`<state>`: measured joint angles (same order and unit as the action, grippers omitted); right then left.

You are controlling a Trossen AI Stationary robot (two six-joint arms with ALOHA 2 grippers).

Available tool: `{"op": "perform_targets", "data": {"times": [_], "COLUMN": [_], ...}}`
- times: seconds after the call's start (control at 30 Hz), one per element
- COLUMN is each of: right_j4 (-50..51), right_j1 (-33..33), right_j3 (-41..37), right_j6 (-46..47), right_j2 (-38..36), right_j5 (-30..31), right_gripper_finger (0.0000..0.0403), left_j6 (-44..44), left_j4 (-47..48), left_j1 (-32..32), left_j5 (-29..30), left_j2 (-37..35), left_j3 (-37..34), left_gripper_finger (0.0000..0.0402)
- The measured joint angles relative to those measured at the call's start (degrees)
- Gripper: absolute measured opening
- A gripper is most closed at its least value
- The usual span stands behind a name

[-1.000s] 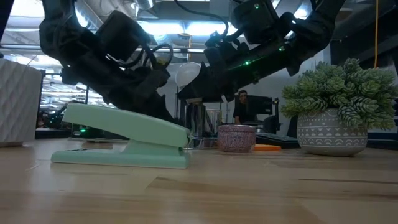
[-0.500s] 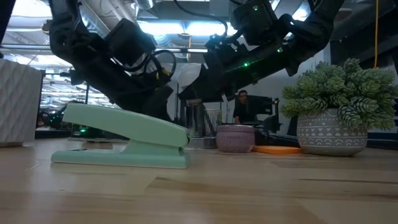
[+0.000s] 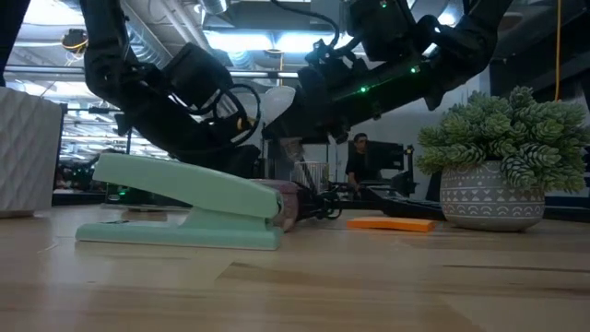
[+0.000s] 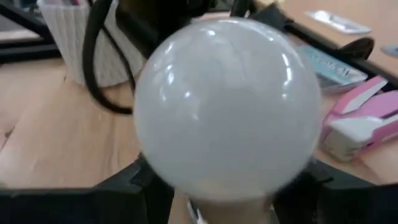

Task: Screw lightbulb
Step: Remove the lightbulb from the lamp

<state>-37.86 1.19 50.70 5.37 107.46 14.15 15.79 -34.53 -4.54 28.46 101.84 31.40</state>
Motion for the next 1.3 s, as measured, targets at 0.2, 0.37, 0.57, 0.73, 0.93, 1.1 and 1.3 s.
{"op": "perform_targets", "data": {"times": [0.2,0.37,0.57,0.73,0.93,1.1,1.3], "right_j4": [-1.30,-1.05,-0.99,-0.29,7.68,12.72,16.62], "right_j1": [-0.04,-0.04,-0.18,-2.02,-4.79,-5.55,-5.73], "right_j3": [0.00,0.00,0.00,0.00,0.00,0.00,0.00], "right_j6": [-0.09,-0.11,-1.62,-1.00,5.75,9.57,9.83], "right_j2": [0.00,0.00,0.00,0.00,0.00,0.00,0.90], "right_j5": [4.51,6.60,12.01,13.36,13.14,9.31,6.42], "right_gripper_finger": [0.0214,0.0214,0.0214,0.0214,0.0214,0.0214,0.0214], "left_j6": [0.48,0.55,0.26,-0.08,-1.26,-1.74,-1.70], "left_j4": [-0.14,0.02,0.85,3.22,6.51,7.47,7.35], "left_j1": [0.13,0.20,0.51,1.29,2.44,2.78,2.78], "left_j5": [-0.43,-1.11,-1.37,-1.28,-1.26,-1.19,-1.13], "left_j2": [-0.07,-0.69,-4.78,-10.05,-15.65,-18.51,-19.76], "left_j3": [0.00,0.00,0.00,0.02,0.04,0.07,0.10], "left_gripper_finger": [0.0000,0.0000,0.0000,0.0000,0.0000,0.0000,0.0000]}}
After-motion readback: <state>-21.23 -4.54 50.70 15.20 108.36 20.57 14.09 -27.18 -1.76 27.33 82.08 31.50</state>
